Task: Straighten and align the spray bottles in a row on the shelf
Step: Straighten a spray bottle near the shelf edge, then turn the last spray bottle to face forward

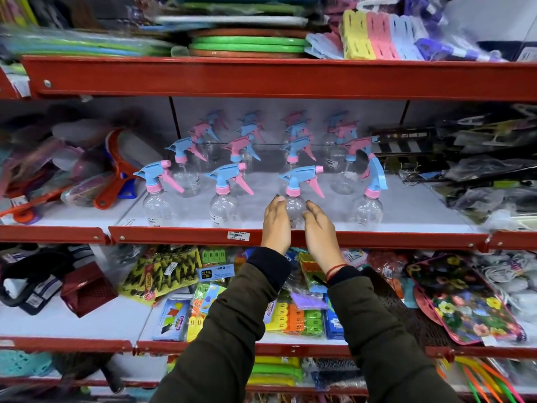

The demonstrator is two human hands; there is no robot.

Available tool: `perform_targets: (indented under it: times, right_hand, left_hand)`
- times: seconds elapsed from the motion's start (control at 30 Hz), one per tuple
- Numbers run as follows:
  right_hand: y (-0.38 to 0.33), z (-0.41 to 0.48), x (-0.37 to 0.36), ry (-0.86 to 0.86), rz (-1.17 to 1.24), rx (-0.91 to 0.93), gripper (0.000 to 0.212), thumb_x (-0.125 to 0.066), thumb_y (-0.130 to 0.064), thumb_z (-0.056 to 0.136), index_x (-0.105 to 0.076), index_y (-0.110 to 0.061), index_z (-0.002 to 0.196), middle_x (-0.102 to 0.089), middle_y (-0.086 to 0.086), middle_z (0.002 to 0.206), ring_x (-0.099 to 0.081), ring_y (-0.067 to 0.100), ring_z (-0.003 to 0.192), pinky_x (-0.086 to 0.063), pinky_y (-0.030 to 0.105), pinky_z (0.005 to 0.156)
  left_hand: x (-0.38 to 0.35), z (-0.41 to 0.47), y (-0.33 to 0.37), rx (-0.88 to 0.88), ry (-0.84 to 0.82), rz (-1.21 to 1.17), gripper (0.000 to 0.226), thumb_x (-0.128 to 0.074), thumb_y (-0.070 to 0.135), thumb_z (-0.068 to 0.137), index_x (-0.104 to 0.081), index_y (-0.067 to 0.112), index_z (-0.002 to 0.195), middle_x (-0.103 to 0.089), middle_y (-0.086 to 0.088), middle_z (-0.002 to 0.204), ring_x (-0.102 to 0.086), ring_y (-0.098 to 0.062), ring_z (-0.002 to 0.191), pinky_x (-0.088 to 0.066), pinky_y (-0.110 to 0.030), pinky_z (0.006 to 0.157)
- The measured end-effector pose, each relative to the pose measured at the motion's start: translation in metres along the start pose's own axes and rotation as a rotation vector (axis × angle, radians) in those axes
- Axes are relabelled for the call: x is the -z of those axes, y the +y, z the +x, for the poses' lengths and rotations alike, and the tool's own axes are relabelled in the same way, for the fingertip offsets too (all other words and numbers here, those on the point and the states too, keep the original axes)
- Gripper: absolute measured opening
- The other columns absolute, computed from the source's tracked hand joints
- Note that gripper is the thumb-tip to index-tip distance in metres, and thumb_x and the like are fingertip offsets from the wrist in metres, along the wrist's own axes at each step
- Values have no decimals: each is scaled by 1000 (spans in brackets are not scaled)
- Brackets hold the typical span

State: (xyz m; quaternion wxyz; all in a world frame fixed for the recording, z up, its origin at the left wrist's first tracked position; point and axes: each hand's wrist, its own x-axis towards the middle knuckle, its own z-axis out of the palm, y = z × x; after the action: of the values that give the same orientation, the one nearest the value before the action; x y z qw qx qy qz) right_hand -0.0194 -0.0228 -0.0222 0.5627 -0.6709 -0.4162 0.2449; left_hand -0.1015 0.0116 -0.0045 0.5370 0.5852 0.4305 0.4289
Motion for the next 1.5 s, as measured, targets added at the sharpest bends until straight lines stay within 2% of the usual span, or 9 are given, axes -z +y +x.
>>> perform_targets:
  times: [0.5, 0.6, 0.7, 0.8, 0.93, 1.1, 1.2, 1.3, 1.5]
  right_hand:
    - [3, -7, 16, 5, 22, 43, 47, -38, -20, 100, -42, -12, 146, -42, 7, 155, -38, 20, 143, -26, 27, 115]
    - [10, -19, 29, 56, 53, 87, 43, -39, -21, 100, -49, -14, 142, -48, 5, 150, -48, 13, 133, -33, 23, 112]
    - [19, -27, 48, 157, 89, 182, 38, -41, -23, 99, -59, -17, 132, -59, 1, 138, -57, 3, 117, -43, 22, 105]
    - [29, -28, 74, 315, 213, 221, 35, -42, -25, 96, -65, -21, 121, -67, 0, 126, -61, 12, 121, -47, 33, 105]
    - [35, -18, 111, 492, 261, 154, 36, -41, -19, 97, -60, -20, 127, -62, 3, 133, -56, 14, 123, -43, 29, 105]
    - [30, 11, 124, 300, 196, -75, 48, -36, -24, 99, -44, -11, 145, -42, 7, 155, -38, 21, 143, -26, 39, 121]
    - [28, 16, 124, 227, 129, -91, 52, -35, -31, 97, -48, -9, 141, -48, 10, 150, -43, 25, 140, -30, 44, 120]
    - [30, 11, 126, 221, 112, -89, 50, -37, -32, 95, -53, -8, 136, -56, 10, 143, -50, 26, 134, -37, 44, 116]
    - [43, -1, 128, 254, 81, -51, 43, -37, -18, 98, -51, -11, 138, -51, 10, 145, -48, 24, 134, -36, 43, 116]
  left_hand:
    - [-13, -19, -3, -47, 105, -72, 51, -29, 35, 103, -31, 17, 151, -28, 2, 160, -27, -13, 147, -18, -18, 110]
    - [-23, -32, -10, -144, 235, -74, 44, -30, 30, 104, -43, 18, 144, -40, 5, 145, -37, -5, 131, -22, -10, 101]
    - [-42, -47, -17, -231, 274, -96, 34, -34, 23, 103, -57, 14, 127, -51, 1, 128, -46, -8, 118, -32, -21, 103]
    - [-69, -57, -19, -267, 191, -80, 32, -36, 24, 102, -59, 13, 122, -55, -3, 127, -51, -12, 118, -36, -26, 105]
    - [-103, -61, -6, -198, 10, -26, 42, -33, 31, 103, -47, 18, 140, -45, -1, 147, -41, -13, 136, -26, -22, 111]
    - [-133, -49, 11, -57, -161, 0, 53, -31, 34, 102, -31, 13, 151, -26, -4, 161, -25, -17, 149, -15, -23, 117]
    - [-143, -42, 16, 19, -180, -5, 58, -29, 38, 101, -26, 11, 152, -20, -8, 163, -22, -21, 151, -15, -35, 125]
    - [-146, -36, 18, 31, -179, -13, 62, -29, 40, 101, -22, 9, 153, -15, -9, 165, -19, -22, 152, -12, -33, 124]
    - [-152, -7, -2, 22, -184, -44, 78, -30, 61, 85, -41, 10, 142, -39, -10, 154, -37, -21, 142, -22, -43, 123]
